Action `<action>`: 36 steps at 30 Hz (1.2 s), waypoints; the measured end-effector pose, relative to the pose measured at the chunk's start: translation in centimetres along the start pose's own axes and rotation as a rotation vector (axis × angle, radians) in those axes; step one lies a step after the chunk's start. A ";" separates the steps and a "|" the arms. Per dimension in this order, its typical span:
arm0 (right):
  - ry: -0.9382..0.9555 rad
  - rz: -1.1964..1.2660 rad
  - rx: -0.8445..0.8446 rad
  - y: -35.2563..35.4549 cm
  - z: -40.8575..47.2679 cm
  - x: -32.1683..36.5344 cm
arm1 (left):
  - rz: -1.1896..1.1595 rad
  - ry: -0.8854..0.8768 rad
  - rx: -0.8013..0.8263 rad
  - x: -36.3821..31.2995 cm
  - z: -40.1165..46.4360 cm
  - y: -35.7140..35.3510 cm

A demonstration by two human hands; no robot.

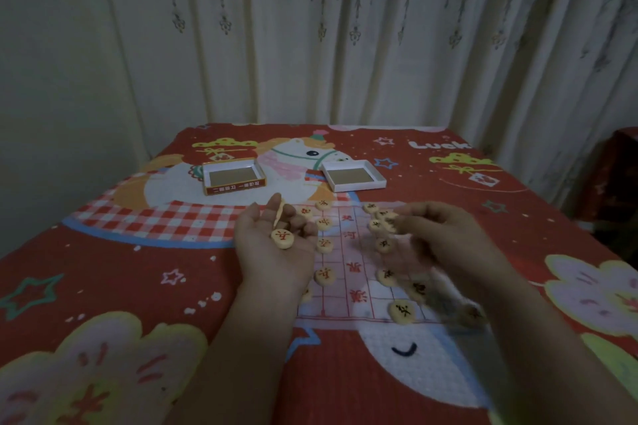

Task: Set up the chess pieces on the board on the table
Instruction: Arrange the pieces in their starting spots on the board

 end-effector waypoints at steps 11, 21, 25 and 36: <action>-0.309 -0.233 0.107 8.5 -4.0 -1.4 | 0.024 0.046 0.009 0.8 0.0 -0.2; -0.276 -0.269 0.198 8.2 -4.3 -1.0 | 0.037 0.051 0.007 1.0 0.0 -0.2; -0.279 -0.290 0.194 8.3 -4.2 -1.1 | 0.039 0.049 -0.002 1.0 -0.1 -0.3; -0.281 -0.395 0.216 8.2 -4.0 -1.3 | 0.021 0.021 0.001 1.1 -0.2 -0.3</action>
Point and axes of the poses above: each hand's wrist, its own z-axis towards the middle knuckle, its own y-axis out of the back of the hand, x = y × z, the point moved 1 cm from there along z, towards the middle knuckle, and after that the axes turned 15 degrees about y, right-handed, at the moved point
